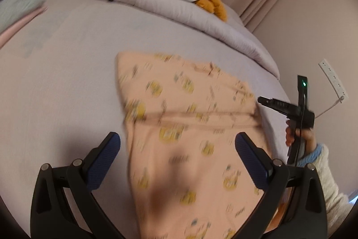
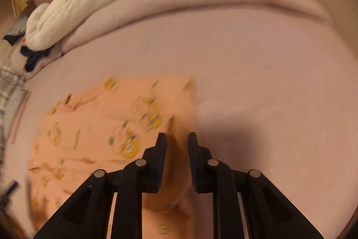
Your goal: Fold small clothes
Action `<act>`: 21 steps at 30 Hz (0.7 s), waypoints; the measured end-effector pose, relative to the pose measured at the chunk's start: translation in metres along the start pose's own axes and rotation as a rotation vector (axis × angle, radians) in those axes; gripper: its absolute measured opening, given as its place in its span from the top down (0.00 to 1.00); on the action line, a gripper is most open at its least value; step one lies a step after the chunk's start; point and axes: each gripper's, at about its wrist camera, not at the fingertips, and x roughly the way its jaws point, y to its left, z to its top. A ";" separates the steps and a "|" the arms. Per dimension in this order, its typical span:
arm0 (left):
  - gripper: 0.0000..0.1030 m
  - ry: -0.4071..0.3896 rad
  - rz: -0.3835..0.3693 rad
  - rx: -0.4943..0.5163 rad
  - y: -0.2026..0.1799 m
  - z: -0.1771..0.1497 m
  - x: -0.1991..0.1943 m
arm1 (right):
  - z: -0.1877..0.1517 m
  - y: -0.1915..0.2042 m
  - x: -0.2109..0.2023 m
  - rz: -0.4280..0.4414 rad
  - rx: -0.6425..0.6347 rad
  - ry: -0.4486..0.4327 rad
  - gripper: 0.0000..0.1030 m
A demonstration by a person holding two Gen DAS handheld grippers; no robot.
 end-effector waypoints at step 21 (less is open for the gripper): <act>0.17 0.116 0.013 0.049 -0.003 -0.021 0.025 | -0.077 -0.048 -0.054 0.217 -0.101 0.050 0.62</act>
